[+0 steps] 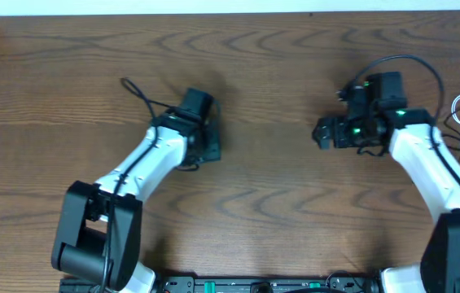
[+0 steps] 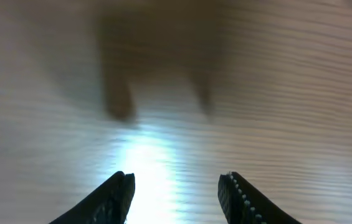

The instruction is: Untangle cables

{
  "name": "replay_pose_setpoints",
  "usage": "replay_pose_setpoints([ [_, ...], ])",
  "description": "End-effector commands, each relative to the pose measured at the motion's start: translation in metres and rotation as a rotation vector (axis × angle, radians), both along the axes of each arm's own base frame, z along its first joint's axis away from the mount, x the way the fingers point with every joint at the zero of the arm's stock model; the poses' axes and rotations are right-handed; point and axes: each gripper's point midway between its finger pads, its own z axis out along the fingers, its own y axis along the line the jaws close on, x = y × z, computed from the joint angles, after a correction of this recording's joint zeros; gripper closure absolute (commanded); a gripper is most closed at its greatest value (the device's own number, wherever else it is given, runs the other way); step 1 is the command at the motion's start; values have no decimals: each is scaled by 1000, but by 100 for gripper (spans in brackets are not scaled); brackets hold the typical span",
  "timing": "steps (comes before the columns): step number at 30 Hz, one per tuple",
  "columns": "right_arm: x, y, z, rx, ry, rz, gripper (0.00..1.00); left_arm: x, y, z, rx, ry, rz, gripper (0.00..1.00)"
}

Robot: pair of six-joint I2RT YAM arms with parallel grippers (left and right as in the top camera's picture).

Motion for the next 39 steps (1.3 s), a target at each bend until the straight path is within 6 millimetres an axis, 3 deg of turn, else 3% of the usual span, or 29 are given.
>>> replay_pose_setpoints([
  [1, -9, 12, -19, -25, 46, 65, 1, -5, 27, -5, 24, 53, 68, 38],
  [5, -23, 18, -38, -34, 147, 42, 1, -27, 51, -8, 44, 167, 137, 29],
  [12, -54, -5, -50, -144, 306, -66, 1, -71, 74, -5, 87, 359, 190, 28],
  [23, -102, -16, -55, -196, 479, -62, 1, -110, 81, 5, 111, 483, 164, 28],
  [30, -119, -19, -56, -181, 421, -73, 1, -129, 83, 7, 93, 393, 166, 28],
  [36, -118, -20, -31, -128, 180, -92, 1, -130, 83, 24, 39, 132, 169, 28],
  [39, -115, -23, -10, -114, 39, -105, 1, -123, 82, 46, 11, -40, 140, 28],
])
